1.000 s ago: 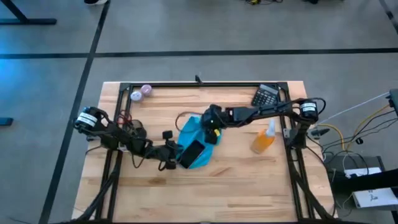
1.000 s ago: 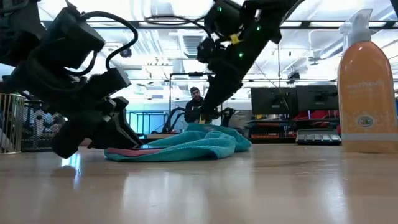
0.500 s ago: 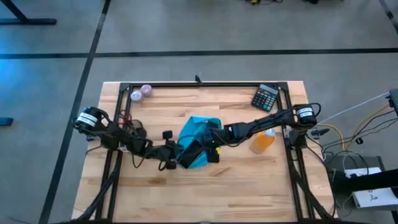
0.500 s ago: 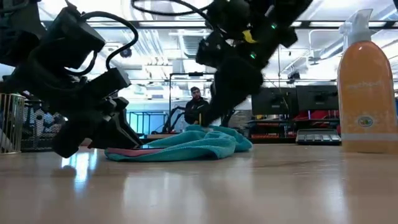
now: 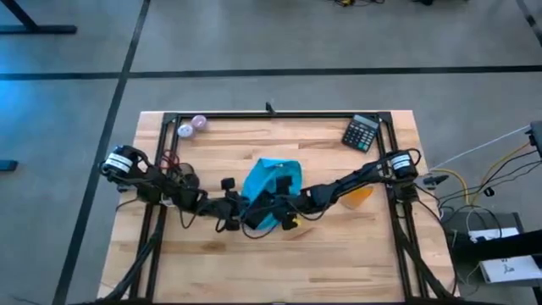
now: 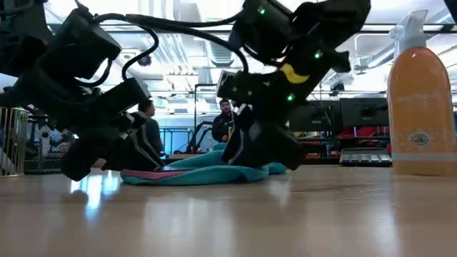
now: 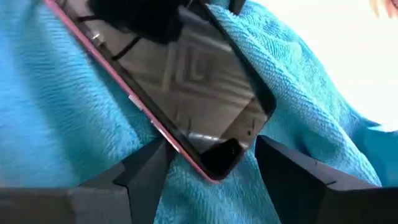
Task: Apply microfiber cloth
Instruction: Wipe the pink cellphone with the blue microfiber cloth
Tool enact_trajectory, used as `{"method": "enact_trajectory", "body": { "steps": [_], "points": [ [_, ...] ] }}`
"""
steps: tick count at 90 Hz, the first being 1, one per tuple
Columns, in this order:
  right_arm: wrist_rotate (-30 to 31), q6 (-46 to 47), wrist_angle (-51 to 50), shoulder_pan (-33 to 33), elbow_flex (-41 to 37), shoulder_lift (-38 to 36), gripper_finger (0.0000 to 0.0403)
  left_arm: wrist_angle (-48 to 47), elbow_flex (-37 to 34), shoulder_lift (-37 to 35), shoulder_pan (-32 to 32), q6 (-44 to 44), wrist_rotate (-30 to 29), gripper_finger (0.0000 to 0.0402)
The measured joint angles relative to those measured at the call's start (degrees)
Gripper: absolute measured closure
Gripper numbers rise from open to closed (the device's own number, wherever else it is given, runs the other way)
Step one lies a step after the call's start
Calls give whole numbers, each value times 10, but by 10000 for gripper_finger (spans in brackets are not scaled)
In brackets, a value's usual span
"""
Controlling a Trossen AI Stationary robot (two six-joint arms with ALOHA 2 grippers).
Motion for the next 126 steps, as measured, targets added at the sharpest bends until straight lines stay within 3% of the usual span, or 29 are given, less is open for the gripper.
{"method": "enact_trajectory", "body": {
  "steps": [24, 58, 78, 95, 108, 126],
  "points": [
    [64, -64, 25, 9, 35, 22, 177, 1, 0, 0, 0, 0, 0, 327],
    [43, -74, 26, 11, 80, 21, 222, -7, 1, 0, 0, 5, 0, 327],
    [10, -71, 19, 10, 79, 21, 266, -8, 1, 0, 0, 17, 0, 327],
    [1, -66, 15, 12, 93, 20, 335, -7, 0, -1, 0, 29, -1, 327],
    [-14, -74, -40, 15, 115, 20, 384, -9, 0, -1, 0, 37, -7, 327],
    [-26, -29, -159, 25, 174, 20, 389, -10, 0, -1, 0, 43, -10, 327]
  ]
}}
